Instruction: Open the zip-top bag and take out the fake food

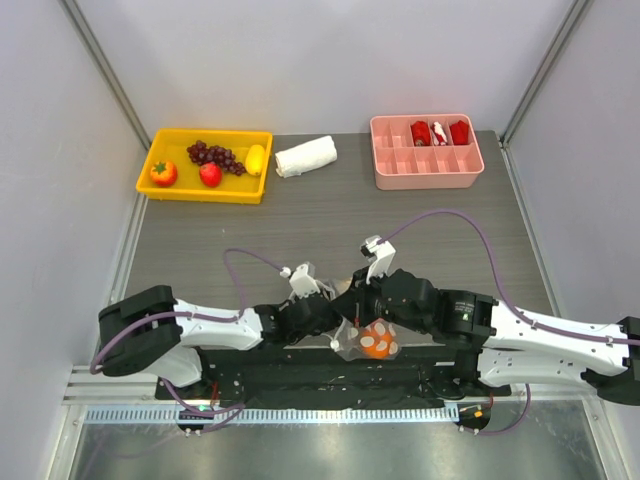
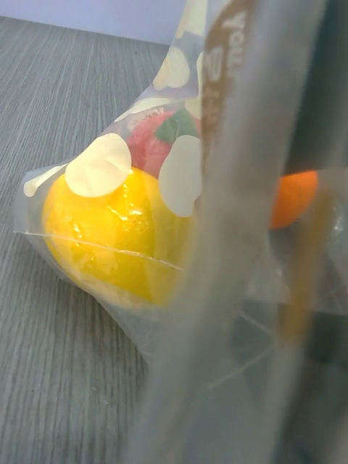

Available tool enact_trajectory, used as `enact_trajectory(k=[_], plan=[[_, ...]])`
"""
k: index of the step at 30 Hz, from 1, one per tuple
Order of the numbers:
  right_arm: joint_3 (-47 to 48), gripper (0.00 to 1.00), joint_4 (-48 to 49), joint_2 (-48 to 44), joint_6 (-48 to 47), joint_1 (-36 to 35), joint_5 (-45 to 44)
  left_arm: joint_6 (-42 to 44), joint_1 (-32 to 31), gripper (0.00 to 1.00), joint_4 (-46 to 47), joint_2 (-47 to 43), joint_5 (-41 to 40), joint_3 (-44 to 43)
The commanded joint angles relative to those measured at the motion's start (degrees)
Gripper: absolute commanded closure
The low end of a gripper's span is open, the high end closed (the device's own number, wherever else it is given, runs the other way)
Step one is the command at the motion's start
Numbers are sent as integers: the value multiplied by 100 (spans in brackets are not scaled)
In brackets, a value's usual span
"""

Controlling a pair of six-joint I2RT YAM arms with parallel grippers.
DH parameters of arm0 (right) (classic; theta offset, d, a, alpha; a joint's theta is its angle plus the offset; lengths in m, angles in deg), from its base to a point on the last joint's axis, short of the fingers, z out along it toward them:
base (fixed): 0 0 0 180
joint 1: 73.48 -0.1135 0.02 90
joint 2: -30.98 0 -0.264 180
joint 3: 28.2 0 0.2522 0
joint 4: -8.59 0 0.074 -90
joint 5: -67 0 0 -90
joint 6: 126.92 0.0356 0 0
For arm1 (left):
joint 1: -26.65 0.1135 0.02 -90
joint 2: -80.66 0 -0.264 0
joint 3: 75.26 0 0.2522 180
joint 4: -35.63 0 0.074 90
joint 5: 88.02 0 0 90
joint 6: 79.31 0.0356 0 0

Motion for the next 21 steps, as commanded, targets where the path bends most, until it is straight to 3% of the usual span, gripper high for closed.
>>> enact_trajectory(k=[1,5,10,15,18,21], plan=[[171,99,298,-154,-138,-42,-66,368,-25,41,-43,-67,-177,-31],[171,99,289,-250,-173,-42,-110,489,-25,26,-1202,73,-676,-487],[197,99,176,-312,-252,-24,-171,1439,-34,32,-150,274,-1010,-356],[224,98,87,-400,-270,-33,-207,2142,-34,39,-912,872,-1600,-1040],[180,99,79,-427,-235,-24,-137,2520,-34,38,-607,1207,-1618,-1252],[153,98,78,-453,-217,-24,-128,2732,-25,29,-316,1462,-1679,-1323]])
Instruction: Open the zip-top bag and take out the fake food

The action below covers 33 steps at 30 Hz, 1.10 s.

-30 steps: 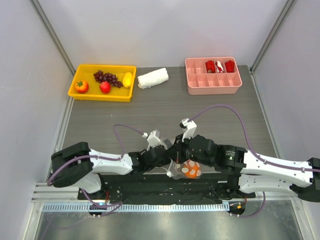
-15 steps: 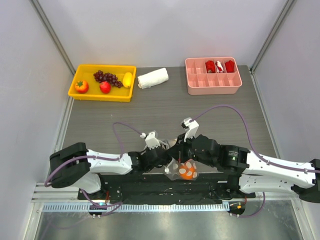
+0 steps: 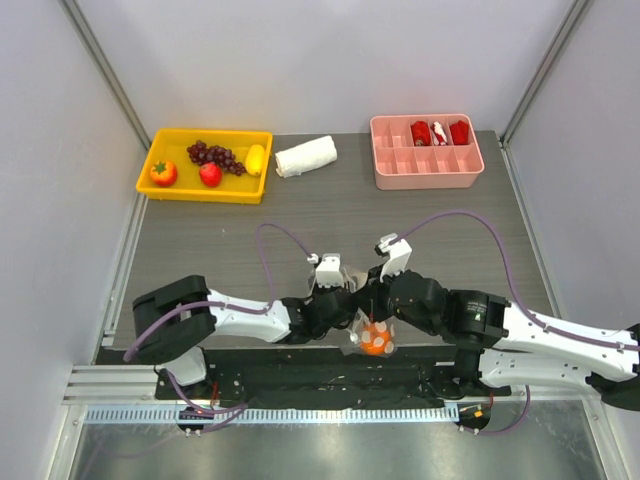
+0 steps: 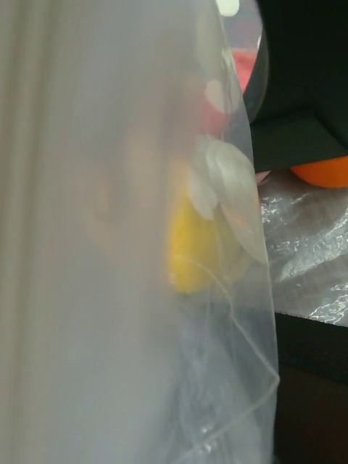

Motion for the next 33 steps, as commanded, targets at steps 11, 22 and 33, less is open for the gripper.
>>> enact_trajectory(k=[11,22,33], plan=[[162,99,433,-353,54,-127,140,1497,38,78,509,495,-355,-491],[680,98,-420,-423,-439,-127,-872,1015,-94,100,-545,-788,823,-422],[882,99,941,682,-1141,-118,-501,40,169,42,-845,-1307,3158,-352]])
